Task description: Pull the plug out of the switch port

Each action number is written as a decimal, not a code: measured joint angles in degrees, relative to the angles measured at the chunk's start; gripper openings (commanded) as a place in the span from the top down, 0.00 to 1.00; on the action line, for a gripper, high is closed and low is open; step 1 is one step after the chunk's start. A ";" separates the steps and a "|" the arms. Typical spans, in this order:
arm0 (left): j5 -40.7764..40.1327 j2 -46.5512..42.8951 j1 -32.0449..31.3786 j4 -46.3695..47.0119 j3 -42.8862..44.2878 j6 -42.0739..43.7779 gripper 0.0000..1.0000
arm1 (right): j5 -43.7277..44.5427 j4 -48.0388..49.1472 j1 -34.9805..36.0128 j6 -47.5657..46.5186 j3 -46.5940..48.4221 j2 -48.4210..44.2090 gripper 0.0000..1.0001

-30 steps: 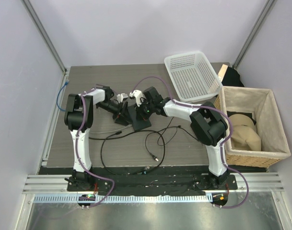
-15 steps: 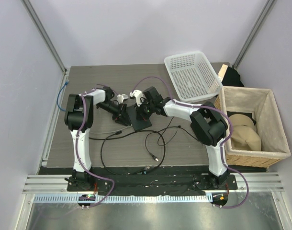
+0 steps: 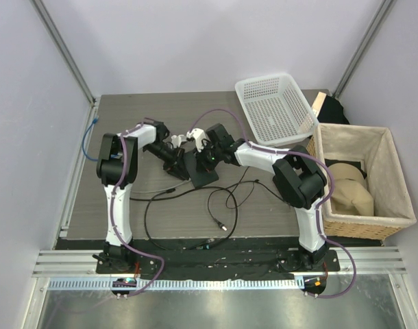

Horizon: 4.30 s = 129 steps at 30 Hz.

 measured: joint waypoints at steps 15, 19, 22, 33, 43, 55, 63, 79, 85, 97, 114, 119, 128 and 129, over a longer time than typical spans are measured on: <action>0.72 -1.22 0.94 0.96 -2.64 1.68 1.00 | 0.46 1.57 0.33 -0.04 -1.14 -0.52 0.98; 0.39 -1.92 1.44 0.92 -3.98 2.14 1.00 | 0.94 1.79 0.59 -0.24 -1.16 -0.50 0.98; -2.47 -1.09 2.21 -2.45 -2.05 3.10 1.00 | 0.90 1.79 0.61 -0.22 -1.16 -0.50 0.98; -8.35 1.99 5.75 -6.51 7.65 7.37 1.00 | 1.07 3.08 0.63 -0.66 -2.34 -0.98 0.98; -10.58 -16.20 5.62 -1.16 -8.17 15.85 0.02 | 1.44 3.06 0.70 -0.63 -2.27 -1.20 0.94; -22.47 -25.20 -0.50 2.67 -20.50 31.95 0.00 | 5.46 -4.96 -4.61 -1.49 -1.11 -3.45 0.91; -32.54 -31.82 -10.84 10.71 -29.27 37.03 0.00 | 7.74 -9.84 -15.72 -0.50 4.61 -5.53 0.89; -44.89 -32.96 -8.07 8.59 -28.63 43.36 1.00 | 7.52 -9.77 -17.94 0.55 2.97 -9.73 0.86; -46.53 -40.00 -3.45 5.27 -19.04 41.44 1.00 | 7.21 -9.53 -18.60 1.75 2.25 -9.73 0.86; -57.22 -34.82 1.73 13.64 -0.22 29.44 1.00 | 5.79 -8.63 -18.93 4.20 2.25 -9.73 0.85; -51.84 -15.34 16.35 9.49 10.23 4.87 0.75 | 5.29 -7.69 -19.37 3.63 -3.63 -14.97 0.75; -47.98 -15.39 15.78 9.40 14.93 2.89 0.00 | 2.91 -8.68 -19.45 2.60 -3.63 -14.97 0.57; -25.00 -25.07 4.98 8.55 0.39 7.80 0.00 | -1.20 -10.43 -19.39 2.32 -3.80 -14.95 0.54; -24.15 -26.86 2.67 8.87 -1.95 8.46 0.00 | -1.92 -10.67 -19.26 2.12 -3.96 -14.95 0.54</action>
